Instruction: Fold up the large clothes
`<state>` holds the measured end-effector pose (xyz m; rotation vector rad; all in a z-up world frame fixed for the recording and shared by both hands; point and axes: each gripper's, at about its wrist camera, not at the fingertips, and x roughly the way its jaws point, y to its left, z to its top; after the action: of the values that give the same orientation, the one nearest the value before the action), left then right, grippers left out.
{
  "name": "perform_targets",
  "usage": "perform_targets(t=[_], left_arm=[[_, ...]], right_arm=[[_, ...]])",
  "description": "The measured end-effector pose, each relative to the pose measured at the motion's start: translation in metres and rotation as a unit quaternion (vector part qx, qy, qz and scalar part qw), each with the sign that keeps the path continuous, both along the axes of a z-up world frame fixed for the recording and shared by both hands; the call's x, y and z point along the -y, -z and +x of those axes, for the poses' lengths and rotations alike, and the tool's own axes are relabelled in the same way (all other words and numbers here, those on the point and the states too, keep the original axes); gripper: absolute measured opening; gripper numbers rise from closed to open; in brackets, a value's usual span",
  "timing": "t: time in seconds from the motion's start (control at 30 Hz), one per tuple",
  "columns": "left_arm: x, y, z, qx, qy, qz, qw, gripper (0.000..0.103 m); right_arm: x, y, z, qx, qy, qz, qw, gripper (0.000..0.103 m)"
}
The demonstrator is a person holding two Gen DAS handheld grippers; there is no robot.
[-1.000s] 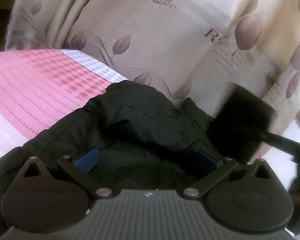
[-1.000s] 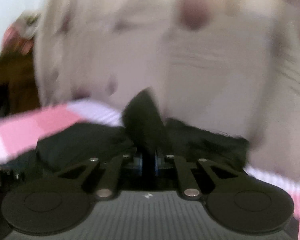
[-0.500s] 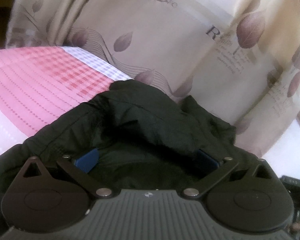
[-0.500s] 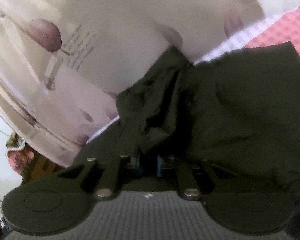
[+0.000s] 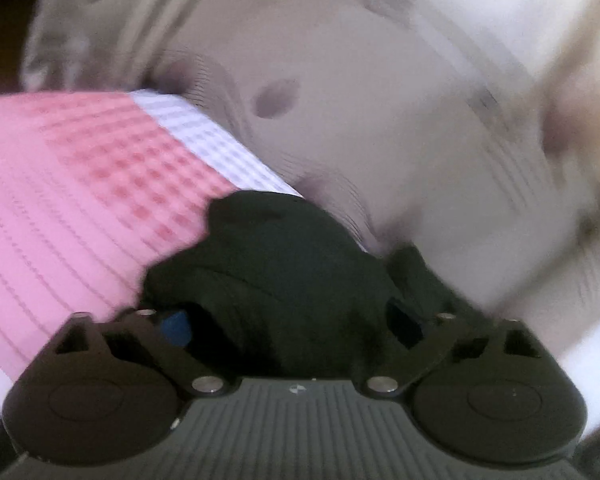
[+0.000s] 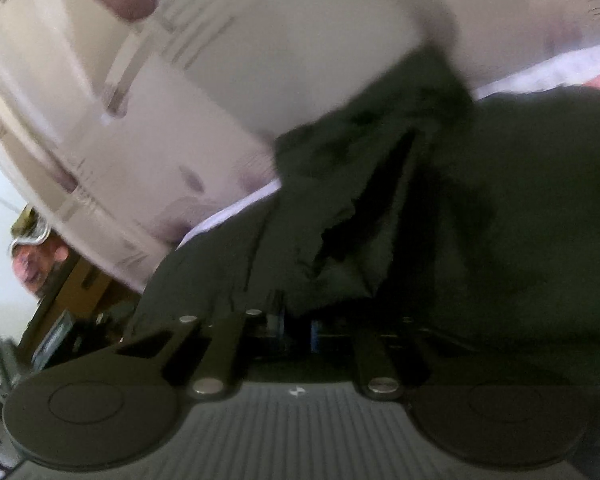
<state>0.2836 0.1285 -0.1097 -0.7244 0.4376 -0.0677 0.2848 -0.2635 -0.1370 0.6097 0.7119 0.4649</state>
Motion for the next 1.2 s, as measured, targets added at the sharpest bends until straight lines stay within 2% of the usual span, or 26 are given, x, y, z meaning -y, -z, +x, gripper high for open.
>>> perform_targets(t=[0.07, 0.13, 0.23, 0.3, 0.37, 0.47, 0.53, 0.6, 0.67, 0.7, 0.77, 0.83, 0.87, 0.9, 0.97, 1.07, 1.13, 1.17, 1.2], left_arm=[[-0.013, 0.006, -0.003, -0.004, -0.014, -0.028, 0.9995, 0.075], [-0.016, 0.009, -0.007, -0.007, -0.011, -0.023, 0.9997, 0.074], [-0.009, 0.004, -0.016, -0.002, 0.008, 0.013, 0.9999, 0.076], [-0.003, -0.002, -0.027, 0.006, 0.008, 0.039, 0.9992, 0.082], [0.001, -0.010, -0.042, 0.016, -0.008, 0.061, 0.9980, 0.090], [0.005, -0.031, -0.071, 0.051, -0.046, 0.109, 0.9917, 0.095], [0.006, -0.049, -0.082, 0.076, -0.052, 0.120, 0.9885, 0.096], [0.009, -0.065, -0.078, 0.104, -0.036, 0.116, 0.9871, 0.096], [0.019, -0.076, -0.060, 0.118, -0.010, 0.138, 0.9833, 0.096], [0.025, -0.078, -0.044, 0.115, 0.003, 0.150, 0.9820, 0.095], [0.036, -0.074, -0.013, 0.102, 0.031, 0.148, 0.9832, 0.091], [0.046, -0.063, 0.014, 0.075, 0.047, 0.160, 0.9831, 0.087], [0.049, -0.055, 0.027, 0.055, 0.048, 0.165, 0.9836, 0.081], [0.049, -0.046, 0.040, 0.030, 0.049, 0.162, 0.9851, 0.080], [0.044, -0.028, 0.056, -0.006, 0.044, 0.165, 0.9853, 0.077], [0.029, -0.009, 0.057, -0.032, 0.022, 0.176, 0.9836, 0.077], [0.012, 0.000, 0.057, -0.060, 0.001, 0.157, 0.9857, 0.083], [0.000, 0.008, 0.060, -0.079, -0.008, 0.130, 0.9883, 0.085], [-0.009, 0.009, 0.058, -0.066, -0.012, 0.115, 0.9911, 0.085]], right_arm=[[-0.007, 0.001, 0.001, -0.006, -0.008, -0.011, 1.000, 0.011], [0.001, 0.003, -0.002, -0.010, 0.004, 0.000, 1.000, 0.011], [0.023, 0.004, -0.008, -0.018, 0.029, 0.025, 0.999, 0.012], [0.035, 0.002, -0.014, -0.024, 0.026, 0.048, 0.998, 0.014], [0.041, -0.004, -0.019, -0.029, 0.031, 0.036, 0.998, 0.014], [0.053, -0.017, -0.033, -0.022, 0.057, -0.001, 0.998, 0.014], [0.063, -0.027, -0.045, 0.002, 0.087, 0.001, 0.996, 0.014], [0.064, -0.042, -0.049, 0.042, 0.105, -0.005, 0.994, 0.014], [0.053, -0.057, -0.038, 0.071, 0.093, -0.029, 0.993, 0.014], [0.044, -0.062, -0.028, 0.081, 0.076, -0.042, 0.993, 0.014], [0.024, -0.063, 0.001, 0.085, 0.046, -0.078, 0.992, 0.014], [0.012, -0.053, 0.025, 0.068, 0.031, -0.100, 0.992, 0.014], [0.008, -0.044, 0.038, 0.053, 0.027, -0.111, 0.992, 0.014], [0.006, -0.036, 0.043, 0.041, 0.026, -0.118, 0.992, 0.014], [0.006, -0.021, 0.049, 0.016, 0.024, -0.116, 0.993, 0.013], [0.010, -0.004, 0.045, -0.007, 0.019, -0.104, 0.994, 0.010], [0.015, 0.007, 0.042, -0.018, 0.023, -0.084, 0.996, 0.010], [0.016, 0.011, 0.041, -0.021, 0.024, -0.078, 0.996, 0.010], [0.015, 0.013, 0.041, -0.019, 0.022, -0.081, 0.996, 0.010]])
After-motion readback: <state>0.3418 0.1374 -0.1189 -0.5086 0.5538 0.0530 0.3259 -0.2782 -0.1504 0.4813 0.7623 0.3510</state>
